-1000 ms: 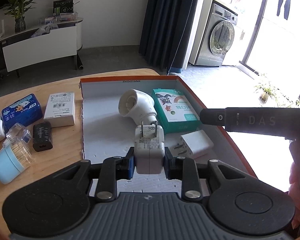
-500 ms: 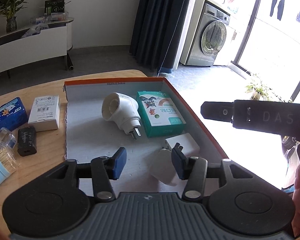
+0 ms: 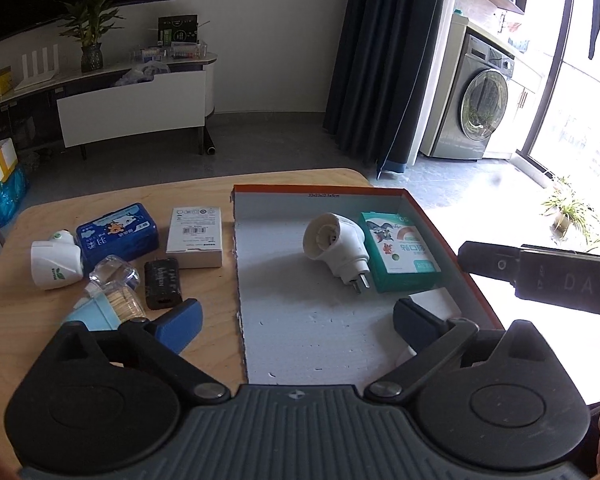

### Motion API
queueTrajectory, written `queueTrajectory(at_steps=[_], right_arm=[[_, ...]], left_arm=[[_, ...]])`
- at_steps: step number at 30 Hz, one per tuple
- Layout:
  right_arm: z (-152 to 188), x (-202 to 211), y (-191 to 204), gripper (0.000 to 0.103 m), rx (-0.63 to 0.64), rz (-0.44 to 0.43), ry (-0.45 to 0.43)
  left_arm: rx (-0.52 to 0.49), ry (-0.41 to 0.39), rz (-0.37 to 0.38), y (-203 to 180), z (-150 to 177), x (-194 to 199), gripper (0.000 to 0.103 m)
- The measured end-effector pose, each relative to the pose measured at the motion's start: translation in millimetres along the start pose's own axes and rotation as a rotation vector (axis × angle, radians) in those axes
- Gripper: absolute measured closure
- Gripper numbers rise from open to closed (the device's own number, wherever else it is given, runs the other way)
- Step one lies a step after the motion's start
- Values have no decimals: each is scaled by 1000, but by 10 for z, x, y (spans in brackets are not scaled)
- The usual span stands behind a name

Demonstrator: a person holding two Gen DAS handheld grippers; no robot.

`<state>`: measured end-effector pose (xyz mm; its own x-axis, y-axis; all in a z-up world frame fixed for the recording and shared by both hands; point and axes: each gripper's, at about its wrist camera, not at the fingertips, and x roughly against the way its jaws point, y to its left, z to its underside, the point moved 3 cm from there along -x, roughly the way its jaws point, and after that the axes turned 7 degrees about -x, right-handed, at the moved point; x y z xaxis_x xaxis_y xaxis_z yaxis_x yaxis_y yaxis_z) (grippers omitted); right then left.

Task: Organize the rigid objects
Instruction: 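Withdraw both tools from the tray back over the table items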

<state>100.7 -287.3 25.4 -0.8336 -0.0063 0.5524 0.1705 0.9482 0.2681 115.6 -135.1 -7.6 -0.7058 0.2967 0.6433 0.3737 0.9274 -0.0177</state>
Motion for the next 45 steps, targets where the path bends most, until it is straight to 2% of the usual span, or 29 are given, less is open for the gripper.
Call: queueTrajectory(at_steps=[16, 32, 45], right_arm=[[227, -10, 563, 11, 97, -71, 54], [430, -118, 1056, 11, 165, -160, 127], [570, -273, 1215, 11, 215, -198, 175]], left_arm=[[97, 18, -159, 595, 137, 300, 0], [198, 43, -226, 1166, 408, 422, 0], [270, 67, -273, 1466, 556, 412, 0]])
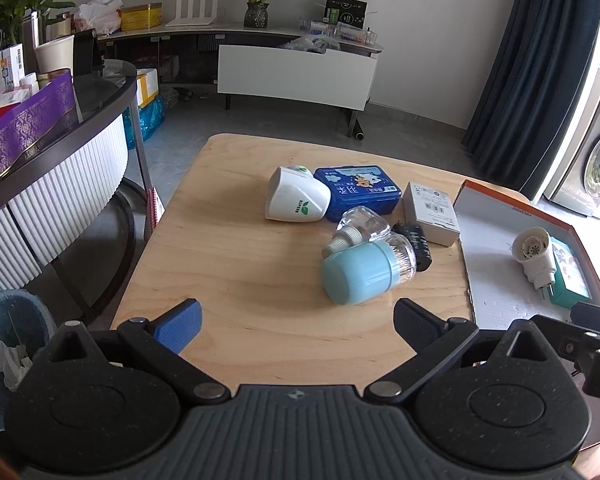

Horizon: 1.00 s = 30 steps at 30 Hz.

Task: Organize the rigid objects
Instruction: 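Withdraw both tools from the tray back over the table items, then grasp the white leaf-printed device with the left tool while the right tool grasps the blue toothpick holder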

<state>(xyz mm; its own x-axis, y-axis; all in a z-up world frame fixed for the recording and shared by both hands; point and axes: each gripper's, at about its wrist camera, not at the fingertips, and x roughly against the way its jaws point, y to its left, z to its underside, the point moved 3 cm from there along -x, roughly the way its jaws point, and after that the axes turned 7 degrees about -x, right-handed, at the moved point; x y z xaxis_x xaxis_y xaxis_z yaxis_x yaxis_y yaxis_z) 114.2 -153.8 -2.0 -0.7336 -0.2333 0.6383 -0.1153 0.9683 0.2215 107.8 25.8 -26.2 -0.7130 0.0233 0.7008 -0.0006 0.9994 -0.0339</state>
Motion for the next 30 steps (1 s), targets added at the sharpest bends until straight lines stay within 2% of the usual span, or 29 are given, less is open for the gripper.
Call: queueTrajectory(at_steps=[12, 24, 30], right_arm=[[-94, -508, 473, 6, 172, -157, 63], [-189, -1059, 786, 2, 292, -185, 132], [-186, -1325, 875, 1, 324, -157, 175]], left_arm=[[45, -1, -47, 328, -20, 3, 0], [25, -16, -33, 457, -251, -211, 0], [-6, -17, -8, 416, -378, -400, 0]])
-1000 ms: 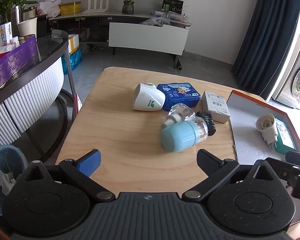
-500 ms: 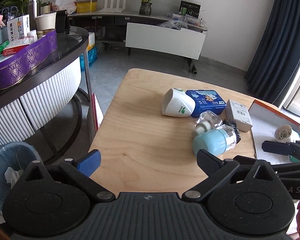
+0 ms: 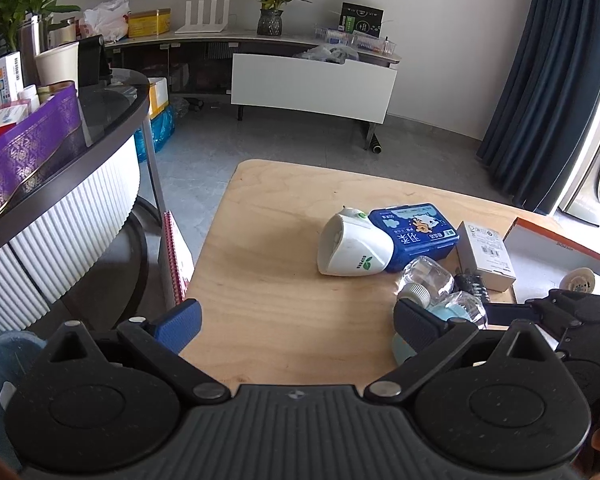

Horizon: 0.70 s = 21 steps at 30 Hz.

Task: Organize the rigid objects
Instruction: 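Grasp the white leaf-printed device with the left tool while the right tool grasps the blue toothpick holder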

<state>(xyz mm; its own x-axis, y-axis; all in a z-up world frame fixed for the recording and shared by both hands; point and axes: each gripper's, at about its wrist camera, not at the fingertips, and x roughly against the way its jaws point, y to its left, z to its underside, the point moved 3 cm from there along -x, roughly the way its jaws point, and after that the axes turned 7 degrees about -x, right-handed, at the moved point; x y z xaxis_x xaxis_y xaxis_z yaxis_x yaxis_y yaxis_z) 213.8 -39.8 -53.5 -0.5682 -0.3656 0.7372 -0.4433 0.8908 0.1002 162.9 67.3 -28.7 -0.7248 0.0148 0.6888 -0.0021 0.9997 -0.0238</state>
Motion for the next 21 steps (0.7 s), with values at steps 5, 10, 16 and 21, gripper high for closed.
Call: queueTrajectory(at_steps=[5, 10, 16, 21], right_arm=[[-9, -169, -19, 4, -3, -17, 32], [68, -118, -83, 12, -45, 2, 40], [210, 118, -185, 12, -85, 13, 24], [269, 279, -276, 13, -126, 0, -2]], left_arm=[[-23, 18, 35, -82, -69, -231, 0], [-71, 24, 49, -176, -166, -471, 0], [-112, 34, 47, -245, -229, -761, 0], [-151, 40, 35, -263, -234, -955, 0]])
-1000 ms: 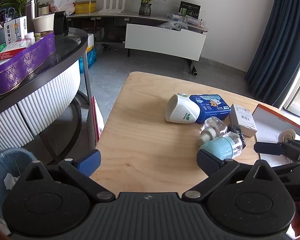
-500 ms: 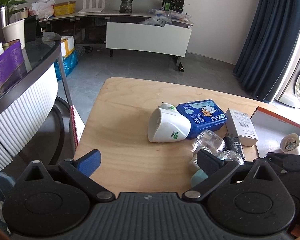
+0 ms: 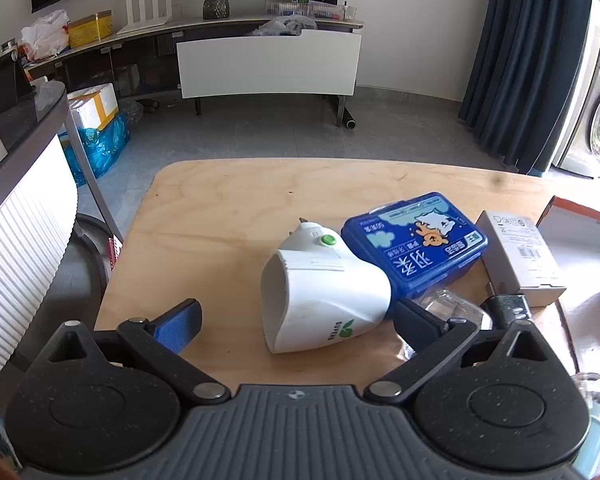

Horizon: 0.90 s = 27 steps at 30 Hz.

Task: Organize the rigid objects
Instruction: 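Grasp the white leaf-printed device with the left tool while the right tool grasps the blue toothpick holder, then carry the white device and the toothpick holder over to the tray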

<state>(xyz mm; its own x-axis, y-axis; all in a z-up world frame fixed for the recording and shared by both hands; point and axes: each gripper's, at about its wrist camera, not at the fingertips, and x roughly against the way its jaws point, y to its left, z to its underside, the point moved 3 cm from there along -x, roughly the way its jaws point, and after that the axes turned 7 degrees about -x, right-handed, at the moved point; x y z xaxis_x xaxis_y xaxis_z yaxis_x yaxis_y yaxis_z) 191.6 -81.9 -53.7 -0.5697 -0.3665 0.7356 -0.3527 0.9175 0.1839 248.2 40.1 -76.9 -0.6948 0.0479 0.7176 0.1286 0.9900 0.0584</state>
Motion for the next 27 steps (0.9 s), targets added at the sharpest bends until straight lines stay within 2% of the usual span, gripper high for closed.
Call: queueTrajectory(at_steps=[5, 6, 8, 9, 10, 17, 23, 27], right_arm=[[30, 49, -53, 13, -30, -5, -9], [36, 52, -58, 13, -33, -5, -10], [56, 71, -64, 13, -36, -3, -14], [60, 82, -66, 13, -39, -3, -17], [58, 94, -68, 13, -42, -2, -21], [38, 240, -92, 13, -69, 13, -63], [47, 423, -77, 13, -87, 19, -102], [60, 591, -50, 13, -96, 19, -134]], left_arm=[[25, -32, -10, 44, -24, -45, 0], [24, -40, -4, 46, -25, -42, 4], [4, -60, 2, 8, -30, -24, 16], [-14, -69, 0, -25, -26, -4, 31], [-28, -73, -4, -54, -29, 12, 40], [12, -80, 4, -17, 38, 258, 41], [51, -119, 4, -48, 99, 690, 41], [40, -146, 3, -161, 150, 1009, 41]])
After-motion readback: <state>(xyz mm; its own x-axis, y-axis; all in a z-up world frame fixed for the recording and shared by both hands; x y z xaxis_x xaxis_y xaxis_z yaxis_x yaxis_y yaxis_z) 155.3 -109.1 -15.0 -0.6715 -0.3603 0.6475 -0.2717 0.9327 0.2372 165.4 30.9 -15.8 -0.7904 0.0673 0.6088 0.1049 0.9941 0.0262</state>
